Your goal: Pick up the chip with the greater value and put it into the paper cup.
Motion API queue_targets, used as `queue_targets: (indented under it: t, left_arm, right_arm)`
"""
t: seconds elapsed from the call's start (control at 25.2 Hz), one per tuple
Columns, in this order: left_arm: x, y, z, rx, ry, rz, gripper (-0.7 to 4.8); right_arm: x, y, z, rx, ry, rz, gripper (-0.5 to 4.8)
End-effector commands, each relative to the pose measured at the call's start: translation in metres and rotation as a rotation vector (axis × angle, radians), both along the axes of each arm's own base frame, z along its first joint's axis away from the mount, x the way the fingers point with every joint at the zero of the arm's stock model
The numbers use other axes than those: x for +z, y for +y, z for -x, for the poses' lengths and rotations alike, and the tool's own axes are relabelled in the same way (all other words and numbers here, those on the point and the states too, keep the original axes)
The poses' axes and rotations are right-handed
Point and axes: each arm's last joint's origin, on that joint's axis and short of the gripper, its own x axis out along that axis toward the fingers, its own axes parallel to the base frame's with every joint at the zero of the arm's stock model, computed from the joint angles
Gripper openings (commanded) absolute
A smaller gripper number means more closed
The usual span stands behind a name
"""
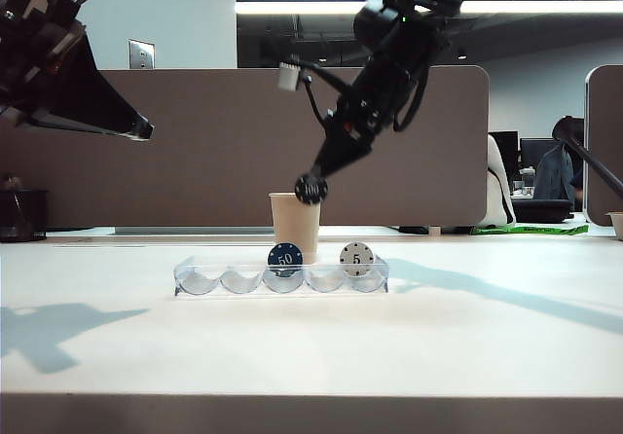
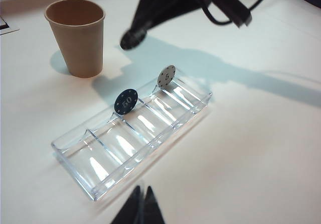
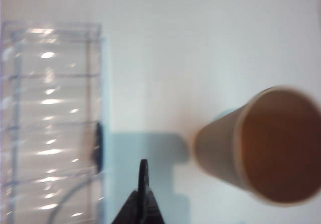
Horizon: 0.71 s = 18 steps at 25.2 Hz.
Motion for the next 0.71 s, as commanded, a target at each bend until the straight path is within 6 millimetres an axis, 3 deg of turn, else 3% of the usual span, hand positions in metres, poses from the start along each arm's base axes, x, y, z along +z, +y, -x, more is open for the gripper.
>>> queue_targets:
  t: [0.04,0.48,0.71]
  left_arm:
    - [0.004,0.0,-0.001,-0.005,-0.029,0.013,-0.05]
    - [0.011,-0.001,-0.003,0.004,-0.094,0.05,-0.05]
    - [0.011,-0.001,-0.003,0.0,-0.093,0.052,-0.05]
  right_arm:
    - [0.016,0.002,-0.005,-0.035,-0.085,-0.079,-0.01]
    - [0.034,0.009,-0.023,-0.136,-0.266,-0.241,-0.01]
    - [0.013,0.013,-0.04,-0.189,-0.269,-0.28,-0.01]
